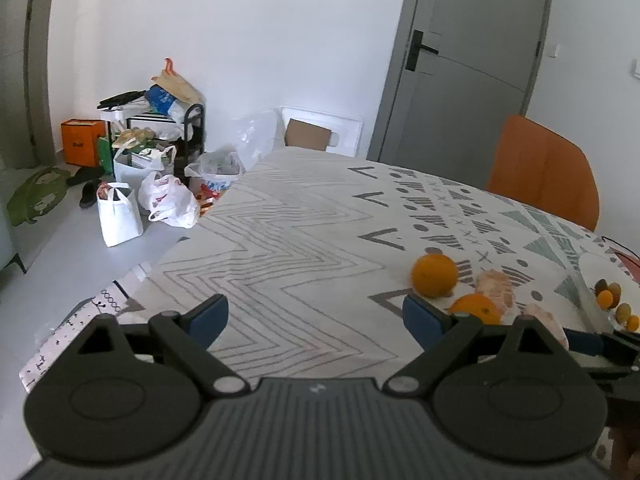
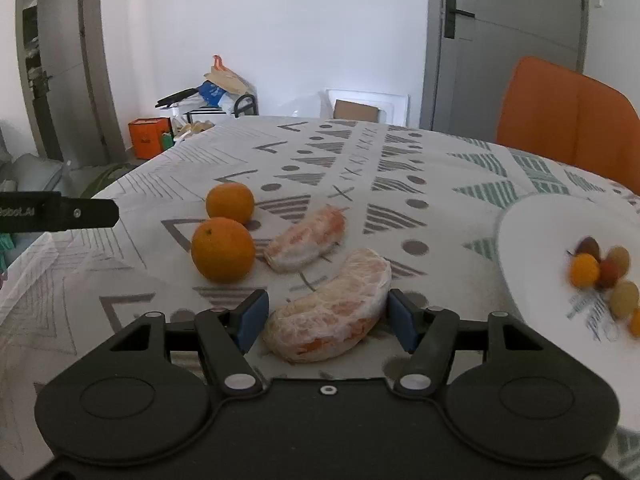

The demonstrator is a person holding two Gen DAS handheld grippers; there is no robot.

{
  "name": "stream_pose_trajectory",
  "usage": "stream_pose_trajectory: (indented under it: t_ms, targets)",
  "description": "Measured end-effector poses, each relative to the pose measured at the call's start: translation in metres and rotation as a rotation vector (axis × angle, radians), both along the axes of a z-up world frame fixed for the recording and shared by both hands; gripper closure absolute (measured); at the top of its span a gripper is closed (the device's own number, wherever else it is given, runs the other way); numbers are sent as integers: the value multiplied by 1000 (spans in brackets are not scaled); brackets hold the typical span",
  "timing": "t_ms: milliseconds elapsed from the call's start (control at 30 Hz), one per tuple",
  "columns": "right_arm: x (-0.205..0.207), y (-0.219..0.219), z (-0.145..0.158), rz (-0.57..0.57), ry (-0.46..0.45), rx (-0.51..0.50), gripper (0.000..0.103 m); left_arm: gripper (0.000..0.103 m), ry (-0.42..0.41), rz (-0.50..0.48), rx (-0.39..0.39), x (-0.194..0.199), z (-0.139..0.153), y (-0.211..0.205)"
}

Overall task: Organize fruits
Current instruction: 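Close the right tool on a peeled tangerine half, then grasp a large orange with the left tool while the right tool lifts the peeled tangerine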

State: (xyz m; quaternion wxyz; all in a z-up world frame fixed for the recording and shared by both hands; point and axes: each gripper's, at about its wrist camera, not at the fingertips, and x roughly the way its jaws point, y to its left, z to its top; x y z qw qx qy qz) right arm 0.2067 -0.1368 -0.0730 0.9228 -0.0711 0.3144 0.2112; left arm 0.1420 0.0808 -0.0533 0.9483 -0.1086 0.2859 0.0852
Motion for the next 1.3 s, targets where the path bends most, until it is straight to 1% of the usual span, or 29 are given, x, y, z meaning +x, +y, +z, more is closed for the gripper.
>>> stream_pose_trajectory:
  t_ms: [33,67,100,167,233,433,467,500,533,567,633,667,733,800,933,967,1000,1167,1300]
  targets:
    - [-2,-4,1,-5,-3,6,46,10,-1,-6,0,0,1,-3]
    - [-4,-7,3,-11,0,16,58,10,-3,-12,1,0,1,-6]
    - [-4,-12,5,-19,3,34,62,10,-4,-20,3,1,3,-9]
    - [-3,-20,8,-25,18,65,74,10,-10,-39,7,1,5,-17]
    - [-4,-25,10,-25,22,82,76,10,-18,-58,14,2,8,-24]
    - [-3,-34,8,-37,31,109,76,10,-36,-100,39,2,13,-43]
    - [-2,-34,7,-47,31,103,72,10,-34,-101,40,2,13,-45]
    - [-2,-34,7,-53,30,97,66,10,-32,-102,41,1,12,-45]
    - [-2,-32,7,-67,29,85,55,10,-30,-102,43,0,12,-46]
    - [-2,-29,6,-71,26,77,53,10,-29,-101,45,0,12,-44]
    - [0,-22,3,-53,39,72,53,10,-26,-93,50,-2,12,-42]
    - [0,-18,0,-46,37,65,51,10,-26,-87,50,-2,12,-40]
    - [-2,-7,-2,-38,11,22,51,10,-25,-70,46,-4,12,-34]
    - [-4,-2,-3,-32,8,20,52,10,-22,-55,41,-4,12,-30]
    - [-9,-3,-1,7,18,44,61,10,-19,-52,32,-1,11,-28]
    - [-10,-3,-1,9,12,32,64,10,-18,-57,29,0,10,-29]
    - [-12,-4,-2,14,3,20,65,10,-17,-67,27,1,9,-32]
    - [-21,-13,0,-6,-7,-14,66,10,-17,-129,20,11,6,-50]
    - [-27,-26,2,-37,2,-10,68,10,-15,-182,21,20,1,-68]
